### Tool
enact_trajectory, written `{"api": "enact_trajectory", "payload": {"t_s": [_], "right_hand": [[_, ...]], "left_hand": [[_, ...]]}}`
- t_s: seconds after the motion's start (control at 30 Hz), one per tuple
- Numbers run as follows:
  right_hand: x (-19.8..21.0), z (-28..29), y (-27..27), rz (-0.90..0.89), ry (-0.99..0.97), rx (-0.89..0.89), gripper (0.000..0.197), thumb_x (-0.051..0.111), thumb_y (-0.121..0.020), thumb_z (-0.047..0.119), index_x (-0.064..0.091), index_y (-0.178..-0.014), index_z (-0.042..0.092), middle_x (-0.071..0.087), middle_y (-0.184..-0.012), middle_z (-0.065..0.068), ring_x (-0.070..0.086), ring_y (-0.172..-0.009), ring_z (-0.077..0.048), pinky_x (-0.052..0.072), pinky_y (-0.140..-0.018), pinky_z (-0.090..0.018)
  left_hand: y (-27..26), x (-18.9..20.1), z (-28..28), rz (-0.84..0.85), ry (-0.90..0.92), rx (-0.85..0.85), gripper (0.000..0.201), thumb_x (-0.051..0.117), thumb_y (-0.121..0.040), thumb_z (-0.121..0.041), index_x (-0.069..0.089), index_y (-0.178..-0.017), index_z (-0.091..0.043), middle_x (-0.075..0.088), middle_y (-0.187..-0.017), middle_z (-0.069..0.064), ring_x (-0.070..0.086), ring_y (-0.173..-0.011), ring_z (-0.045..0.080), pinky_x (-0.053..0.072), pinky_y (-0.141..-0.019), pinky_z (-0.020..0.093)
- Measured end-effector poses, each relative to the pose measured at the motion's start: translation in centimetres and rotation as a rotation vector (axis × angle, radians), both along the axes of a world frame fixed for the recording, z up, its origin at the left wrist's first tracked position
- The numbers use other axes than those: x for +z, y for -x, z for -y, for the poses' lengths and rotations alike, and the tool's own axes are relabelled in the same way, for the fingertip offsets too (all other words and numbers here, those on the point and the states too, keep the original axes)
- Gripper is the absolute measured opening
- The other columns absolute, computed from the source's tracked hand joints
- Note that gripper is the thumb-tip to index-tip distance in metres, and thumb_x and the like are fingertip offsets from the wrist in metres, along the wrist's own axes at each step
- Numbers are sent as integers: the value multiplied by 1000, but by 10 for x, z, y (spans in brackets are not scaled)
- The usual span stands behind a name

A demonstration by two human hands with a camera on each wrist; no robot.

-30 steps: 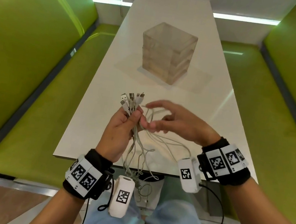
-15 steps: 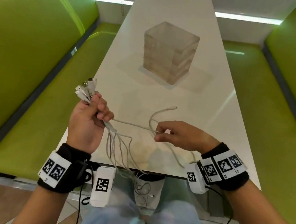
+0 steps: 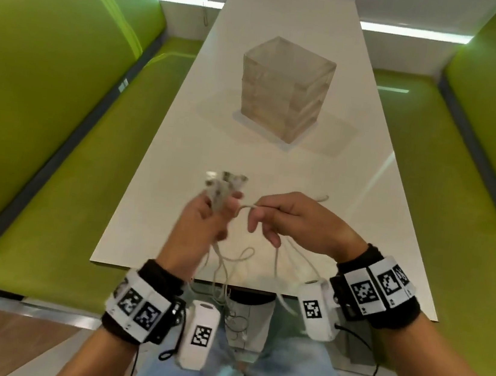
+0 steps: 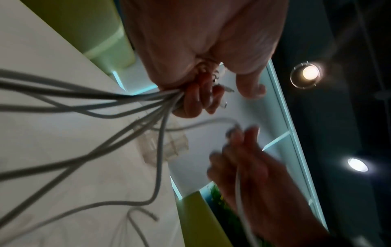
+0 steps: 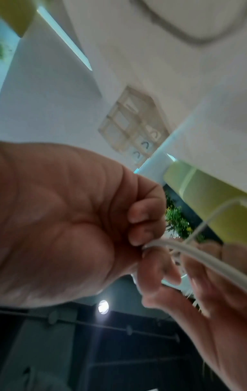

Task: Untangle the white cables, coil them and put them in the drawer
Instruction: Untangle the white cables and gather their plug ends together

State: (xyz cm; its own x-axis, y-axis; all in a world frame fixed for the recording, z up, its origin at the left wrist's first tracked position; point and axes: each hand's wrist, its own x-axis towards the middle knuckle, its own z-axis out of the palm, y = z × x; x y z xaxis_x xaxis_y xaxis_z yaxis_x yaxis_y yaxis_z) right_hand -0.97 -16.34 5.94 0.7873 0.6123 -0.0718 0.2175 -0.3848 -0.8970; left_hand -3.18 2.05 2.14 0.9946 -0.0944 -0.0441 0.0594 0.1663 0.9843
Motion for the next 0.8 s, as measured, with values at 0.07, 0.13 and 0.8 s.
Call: {"api": "enact_trajectory", "payload": {"t_s": [0.07, 0.13, 0.8], "right_hand": [[8, -9, 5, -34, -96, 17, 30, 47, -98, 21, 65, -76, 11, 53, -52, -3, 49, -55, -16, 40, -66, -27], [10, -9, 6, -78, -120, 29, 27, 50, -96, 17, 64, -77, 5, 53, -52, -2, 48, -54, -13, 39, -64, -21], [-19, -1, 4, -34, -14, -52, 29, 48, -97, 21, 64, -75, 11, 38, -49, 10, 35, -48, -7, 33, -54, -17]], "left_hand": [[7, -1, 12, 31, 18, -97, 38, 65, -72, -62, 65, -77, -25, 46, -52, -10, 31, -44, 4, 26, -45, 19], [6, 0, 11, 30, 80, -96, 34, 69, -73, -57, 67, -72, -23, 35, -50, -6, 22, -44, 9, 20, -44, 24], [4, -4, 12, 20, -120, -17, 22, 61, -81, -38, 67, -87, -17, 35, -59, 10, 26, -48, 10, 28, -43, 20]]}}
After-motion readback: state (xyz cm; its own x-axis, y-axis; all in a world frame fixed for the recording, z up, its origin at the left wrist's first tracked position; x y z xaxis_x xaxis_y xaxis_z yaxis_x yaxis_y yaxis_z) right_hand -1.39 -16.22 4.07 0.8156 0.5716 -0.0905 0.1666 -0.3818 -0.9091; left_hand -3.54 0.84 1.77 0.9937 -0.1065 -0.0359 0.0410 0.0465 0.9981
